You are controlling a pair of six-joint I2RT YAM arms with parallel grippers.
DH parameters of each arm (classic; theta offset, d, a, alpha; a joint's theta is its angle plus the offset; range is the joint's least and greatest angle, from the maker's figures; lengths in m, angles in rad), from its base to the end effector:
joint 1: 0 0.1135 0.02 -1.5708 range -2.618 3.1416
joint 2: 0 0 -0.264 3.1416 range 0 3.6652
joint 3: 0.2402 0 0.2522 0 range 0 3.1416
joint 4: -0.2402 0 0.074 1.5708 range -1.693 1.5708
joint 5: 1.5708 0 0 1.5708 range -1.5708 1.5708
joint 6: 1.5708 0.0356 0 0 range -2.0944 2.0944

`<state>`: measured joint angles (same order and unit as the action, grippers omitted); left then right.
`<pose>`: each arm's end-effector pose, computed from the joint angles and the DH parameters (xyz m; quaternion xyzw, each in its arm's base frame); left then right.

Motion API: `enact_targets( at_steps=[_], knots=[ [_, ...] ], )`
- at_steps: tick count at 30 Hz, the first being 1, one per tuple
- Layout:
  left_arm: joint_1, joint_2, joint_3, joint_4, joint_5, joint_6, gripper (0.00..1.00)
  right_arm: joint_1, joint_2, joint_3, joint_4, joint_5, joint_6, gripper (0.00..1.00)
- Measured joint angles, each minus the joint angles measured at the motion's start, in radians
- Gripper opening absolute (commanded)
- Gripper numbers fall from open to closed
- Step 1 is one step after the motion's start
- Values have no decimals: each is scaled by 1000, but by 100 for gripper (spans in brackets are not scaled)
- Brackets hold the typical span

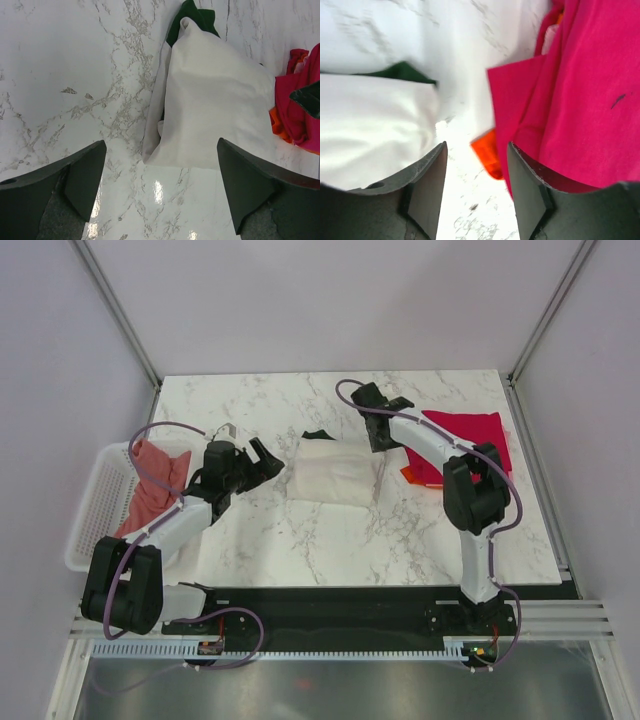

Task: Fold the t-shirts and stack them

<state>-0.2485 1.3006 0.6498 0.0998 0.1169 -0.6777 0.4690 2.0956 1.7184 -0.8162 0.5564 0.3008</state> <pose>0.2645 -0.0714 0.2100 -0.1577 0.8574 -0.2633 0.4132 0.4015 0.1823 0.2106 -0.0280 0.9455 -0.1823 0.2685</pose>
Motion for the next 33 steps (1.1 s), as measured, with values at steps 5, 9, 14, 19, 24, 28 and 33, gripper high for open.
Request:
enact_targets(
  at_steps=[5,9,14,19,24,28,33],
  knots=[
    [0,0,0,0,-19,1,100,62,-86,-10,71,-69,-30,63],
    [0,0,0,0,-29,5,100,70,-186,-93,180,-177,-45,77],
    [0,26,9,2,-25,24,100,60,-272,-192,299,-317,-31,89],
    [0,129,78,-3,18,31,100,50,-274,-261,391,-408,43,93],
    [0,223,168,-21,56,35,100,-13,-302,-468,556,-519,182,91],
    [0,310,254,-34,108,40,98,-120,-335,-644,697,-597,294,90],
    [0,392,324,-51,156,43,99,-170,-334,-692,788,-622,344,91]
  ],
)
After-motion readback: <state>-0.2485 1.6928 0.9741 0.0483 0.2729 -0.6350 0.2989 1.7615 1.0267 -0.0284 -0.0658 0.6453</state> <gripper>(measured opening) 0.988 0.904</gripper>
